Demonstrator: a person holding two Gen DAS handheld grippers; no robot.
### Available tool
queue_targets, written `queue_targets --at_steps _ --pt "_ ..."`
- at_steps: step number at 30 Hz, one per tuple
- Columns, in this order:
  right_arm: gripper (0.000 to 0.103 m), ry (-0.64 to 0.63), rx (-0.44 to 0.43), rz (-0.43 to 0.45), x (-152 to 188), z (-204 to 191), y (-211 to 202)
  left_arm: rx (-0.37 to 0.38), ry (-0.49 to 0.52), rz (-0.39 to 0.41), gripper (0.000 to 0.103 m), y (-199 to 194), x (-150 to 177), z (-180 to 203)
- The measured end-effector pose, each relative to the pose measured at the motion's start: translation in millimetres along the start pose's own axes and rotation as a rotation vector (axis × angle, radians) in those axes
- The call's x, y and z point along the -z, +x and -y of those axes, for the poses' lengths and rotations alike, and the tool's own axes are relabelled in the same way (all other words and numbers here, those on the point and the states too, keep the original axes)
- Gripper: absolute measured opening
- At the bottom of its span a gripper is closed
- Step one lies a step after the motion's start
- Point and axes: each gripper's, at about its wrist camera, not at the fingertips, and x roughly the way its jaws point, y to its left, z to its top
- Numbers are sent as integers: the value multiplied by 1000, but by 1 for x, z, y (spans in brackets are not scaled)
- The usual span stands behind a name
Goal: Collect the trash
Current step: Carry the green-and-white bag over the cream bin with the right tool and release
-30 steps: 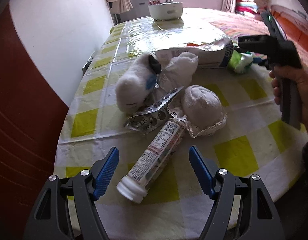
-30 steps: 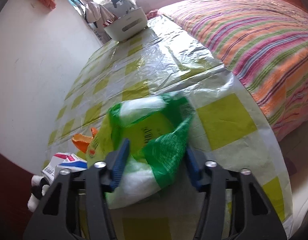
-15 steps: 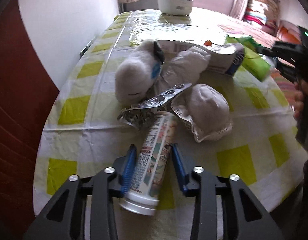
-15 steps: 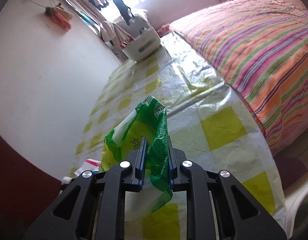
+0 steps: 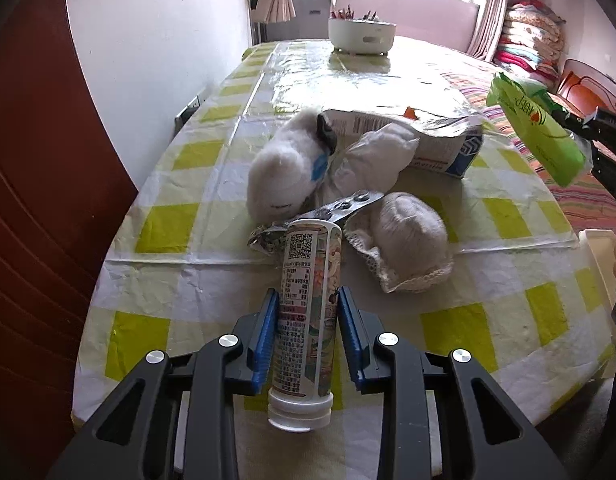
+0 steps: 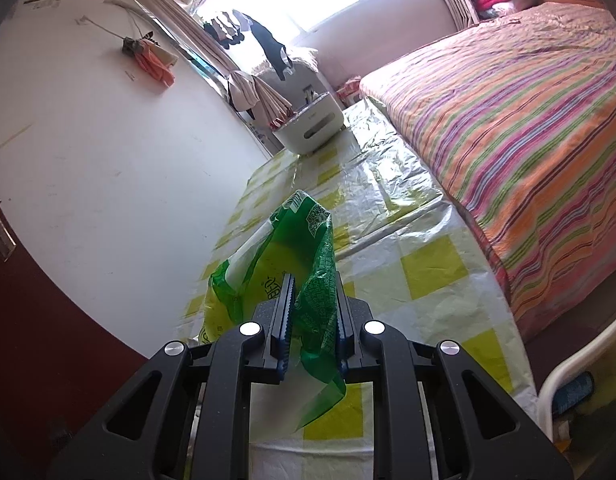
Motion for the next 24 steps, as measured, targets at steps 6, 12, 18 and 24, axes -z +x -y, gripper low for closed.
queue_targets --at_steps 6,12,18,24 --pt "16 -12 4 17 2 8 -15 25 29 21 29 -10 -1 15" --pt "16 -11 22 41 2 23 -38 60 64 33 29 -16 -3 36" --pt "16 7 30 70 5 38 -63 91 107 35 29 -18 -4 60" --pt "16 26 43 100 7 50 -82 109 152 48 28 -22 -5 82"
